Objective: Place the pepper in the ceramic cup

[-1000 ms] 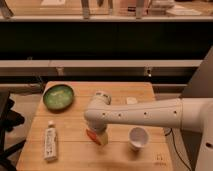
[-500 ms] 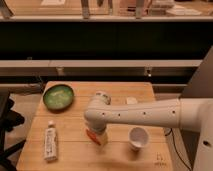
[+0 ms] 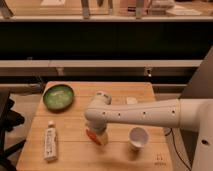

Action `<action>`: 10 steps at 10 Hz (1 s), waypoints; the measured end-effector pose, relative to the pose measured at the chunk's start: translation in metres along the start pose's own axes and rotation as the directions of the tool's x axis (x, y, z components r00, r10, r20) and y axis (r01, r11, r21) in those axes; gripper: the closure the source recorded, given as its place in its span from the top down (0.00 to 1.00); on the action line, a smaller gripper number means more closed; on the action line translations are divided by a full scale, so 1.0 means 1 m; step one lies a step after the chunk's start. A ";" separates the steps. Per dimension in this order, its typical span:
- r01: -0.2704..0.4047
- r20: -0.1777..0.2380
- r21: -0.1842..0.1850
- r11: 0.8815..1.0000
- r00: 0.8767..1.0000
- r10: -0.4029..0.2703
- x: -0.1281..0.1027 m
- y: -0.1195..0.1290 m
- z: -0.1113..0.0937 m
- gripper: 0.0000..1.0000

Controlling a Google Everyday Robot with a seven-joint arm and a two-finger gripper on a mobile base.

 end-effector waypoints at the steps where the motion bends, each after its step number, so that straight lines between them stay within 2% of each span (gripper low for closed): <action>1: 0.006 0.002 -0.002 1.000 1.000 -0.006 -0.001 0.000 0.001 0.80; 10: 0.065 0.015 -0.017 0.998 0.998 -0.065 0.000 0.002 0.008 0.80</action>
